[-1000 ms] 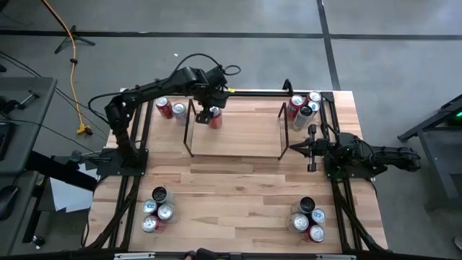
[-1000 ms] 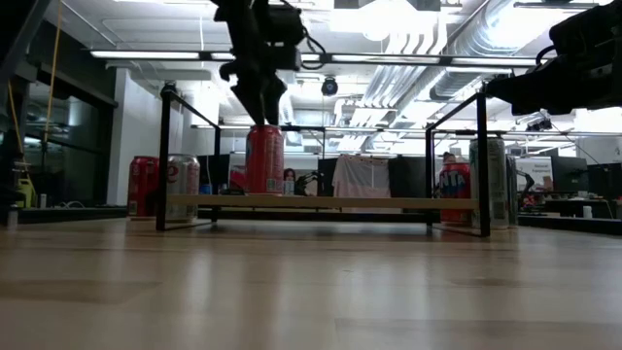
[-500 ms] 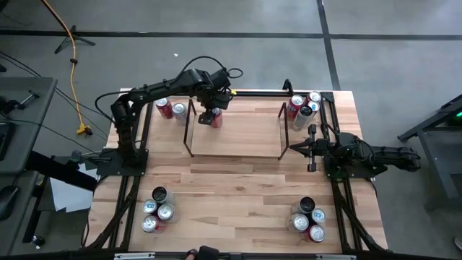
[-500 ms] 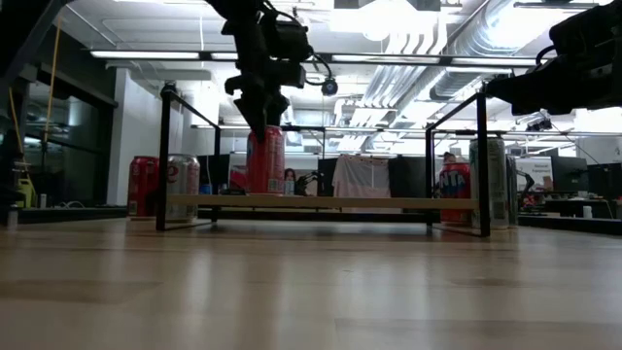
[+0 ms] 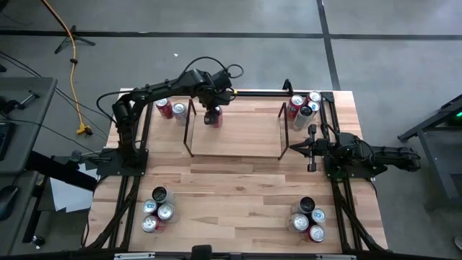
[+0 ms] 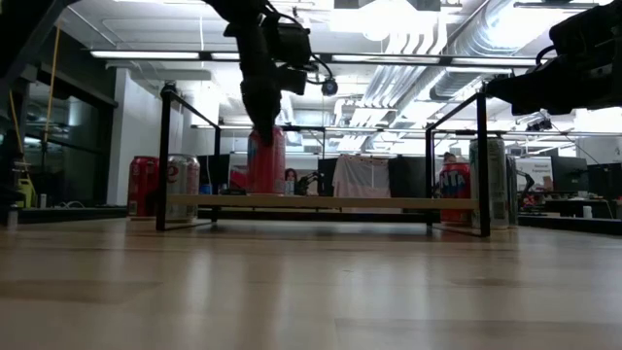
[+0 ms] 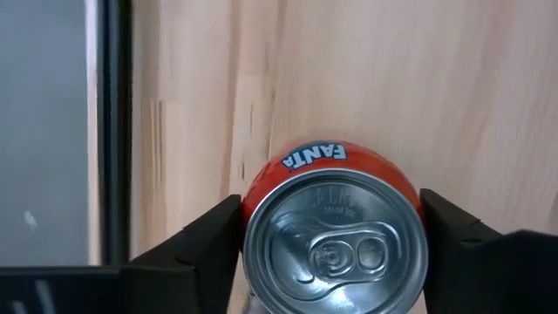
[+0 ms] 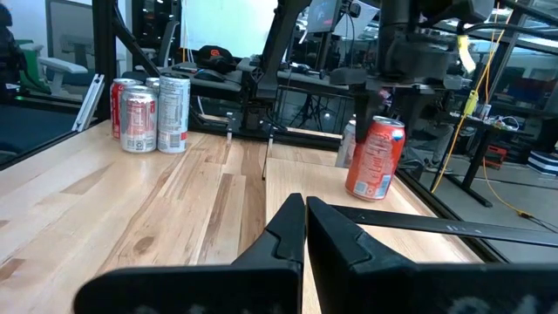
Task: Place canned beverage on shelf
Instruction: Put the top left red soda can on the shelf
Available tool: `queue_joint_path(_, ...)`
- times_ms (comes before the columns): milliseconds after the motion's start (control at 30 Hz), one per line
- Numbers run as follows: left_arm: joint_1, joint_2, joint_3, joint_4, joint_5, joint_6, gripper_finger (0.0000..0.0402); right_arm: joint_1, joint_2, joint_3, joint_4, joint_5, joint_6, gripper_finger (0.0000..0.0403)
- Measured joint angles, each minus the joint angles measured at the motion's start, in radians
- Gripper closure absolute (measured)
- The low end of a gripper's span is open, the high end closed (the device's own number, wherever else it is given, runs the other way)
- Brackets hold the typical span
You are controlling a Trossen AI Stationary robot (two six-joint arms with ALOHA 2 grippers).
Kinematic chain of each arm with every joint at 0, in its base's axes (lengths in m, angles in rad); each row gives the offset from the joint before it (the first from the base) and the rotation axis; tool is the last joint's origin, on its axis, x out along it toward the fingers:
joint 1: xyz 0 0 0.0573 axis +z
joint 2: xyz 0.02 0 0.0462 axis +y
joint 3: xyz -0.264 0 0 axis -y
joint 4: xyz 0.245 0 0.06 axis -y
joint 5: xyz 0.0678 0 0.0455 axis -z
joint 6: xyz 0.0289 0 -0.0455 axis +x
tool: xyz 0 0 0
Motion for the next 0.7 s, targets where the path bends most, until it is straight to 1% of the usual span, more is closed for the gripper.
queue_joint_path(33,-0.001,-0.003,0.000,0.000,-0.007,-0.054,0.0203,0.000,0.000,0.000,0.000,0.000,0.000,0.0402)
queue_joint_path(233,-0.002,-0.057,-0.002,-0.062,-0.022,-0.411,0.0203,0.000,0.000,0.000,0.000,0.000,0.000,0.0402)
queue_joint_path(367,-0.021,-0.080,-0.002,-0.150,-0.068,-0.570,0.0200,0.000,0.000,0.000,0.000,0.000,0.000,0.0402)
queue_joint_path(467,-0.052,-0.095,-0.002,-0.183,-0.092,-0.713,0.0199,0.000,0.000,0.000,0.000,0.000,0.000,0.0402)
queue_joint_path(533,-0.085,-0.097,-0.002,-0.177,-0.093,-0.783,0.0199,0.000,0.000,0.000,0.000,0.000,0.000,0.0402)
queue_joint_path(633,-0.146,-0.097,-0.002,-0.162,-0.104,-0.832,0.0198,0.000,0.000,0.000,0.000,0.000,0.000,0.0402)
queue_joint_path(700,-0.188,-0.097,-0.002,-0.169,-0.133,-0.874,0.0198,0.000,0.000,0.000,0.000,0.000,0.000,0.0402)
